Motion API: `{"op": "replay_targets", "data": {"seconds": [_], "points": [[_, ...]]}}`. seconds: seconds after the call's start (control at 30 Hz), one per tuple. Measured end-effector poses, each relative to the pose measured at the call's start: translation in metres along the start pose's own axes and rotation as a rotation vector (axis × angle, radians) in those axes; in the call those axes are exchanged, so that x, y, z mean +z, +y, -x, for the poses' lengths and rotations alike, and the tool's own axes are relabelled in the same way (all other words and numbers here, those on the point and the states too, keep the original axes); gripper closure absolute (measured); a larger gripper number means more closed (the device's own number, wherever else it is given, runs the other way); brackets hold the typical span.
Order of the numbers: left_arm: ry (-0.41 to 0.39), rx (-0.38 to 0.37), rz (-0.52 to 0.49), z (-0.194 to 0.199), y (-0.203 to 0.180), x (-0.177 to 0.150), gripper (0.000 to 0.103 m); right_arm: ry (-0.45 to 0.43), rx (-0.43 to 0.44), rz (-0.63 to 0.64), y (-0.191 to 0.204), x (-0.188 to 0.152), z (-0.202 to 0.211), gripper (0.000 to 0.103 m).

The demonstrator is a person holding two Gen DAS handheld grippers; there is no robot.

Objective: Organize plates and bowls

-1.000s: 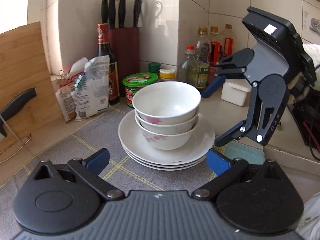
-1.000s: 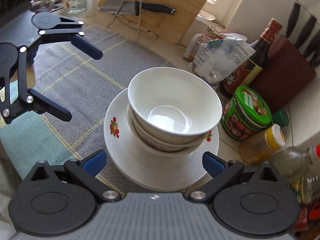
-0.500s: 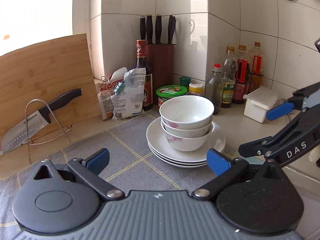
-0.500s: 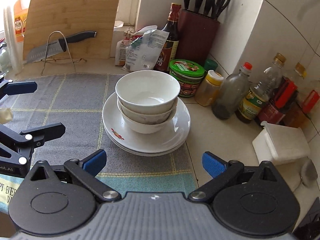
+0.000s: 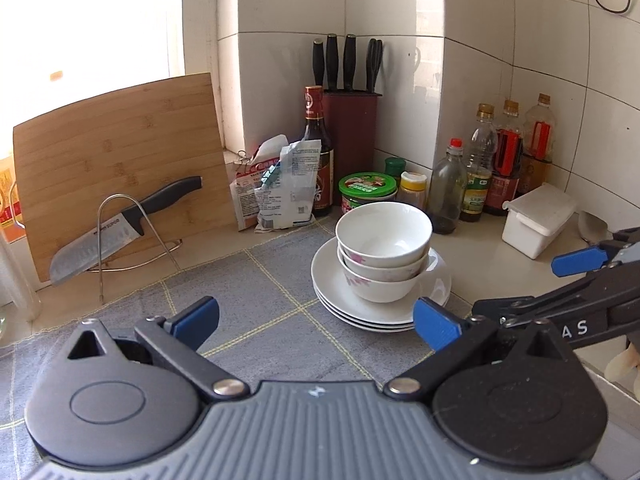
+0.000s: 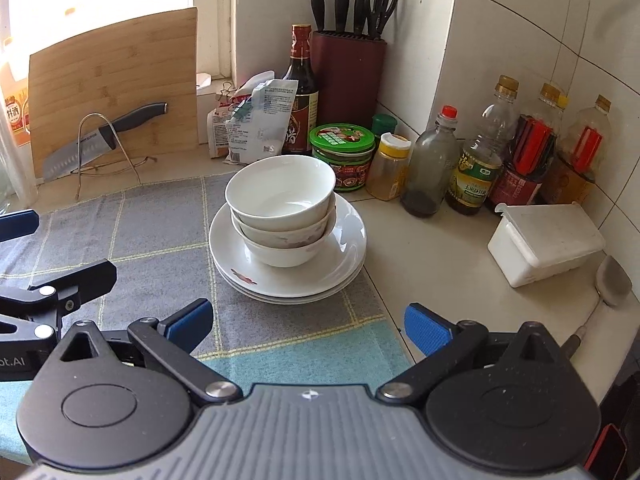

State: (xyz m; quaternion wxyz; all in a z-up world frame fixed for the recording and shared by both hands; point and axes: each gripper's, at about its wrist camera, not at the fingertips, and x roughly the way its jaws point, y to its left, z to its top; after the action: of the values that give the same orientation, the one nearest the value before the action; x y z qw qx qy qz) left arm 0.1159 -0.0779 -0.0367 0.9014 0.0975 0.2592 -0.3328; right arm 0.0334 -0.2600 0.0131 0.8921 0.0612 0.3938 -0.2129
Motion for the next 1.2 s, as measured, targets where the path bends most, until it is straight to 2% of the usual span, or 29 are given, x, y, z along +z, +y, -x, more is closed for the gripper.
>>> {"op": "replay_targets", "data": {"seconds": [0.17, 1.2], "points": [[0.017, 0.024, 0.013, 0.002, 0.001, 0.003, 0.001, -0.005, 0.000, -0.025, 0.000, 0.002, 0.003, 0.000], [0.015, 0.041, 0.014, 0.007, 0.001, 0.011, 0.001, -0.035, -0.014, -0.040, -0.002, 0.008, 0.011, 0.000]]}}
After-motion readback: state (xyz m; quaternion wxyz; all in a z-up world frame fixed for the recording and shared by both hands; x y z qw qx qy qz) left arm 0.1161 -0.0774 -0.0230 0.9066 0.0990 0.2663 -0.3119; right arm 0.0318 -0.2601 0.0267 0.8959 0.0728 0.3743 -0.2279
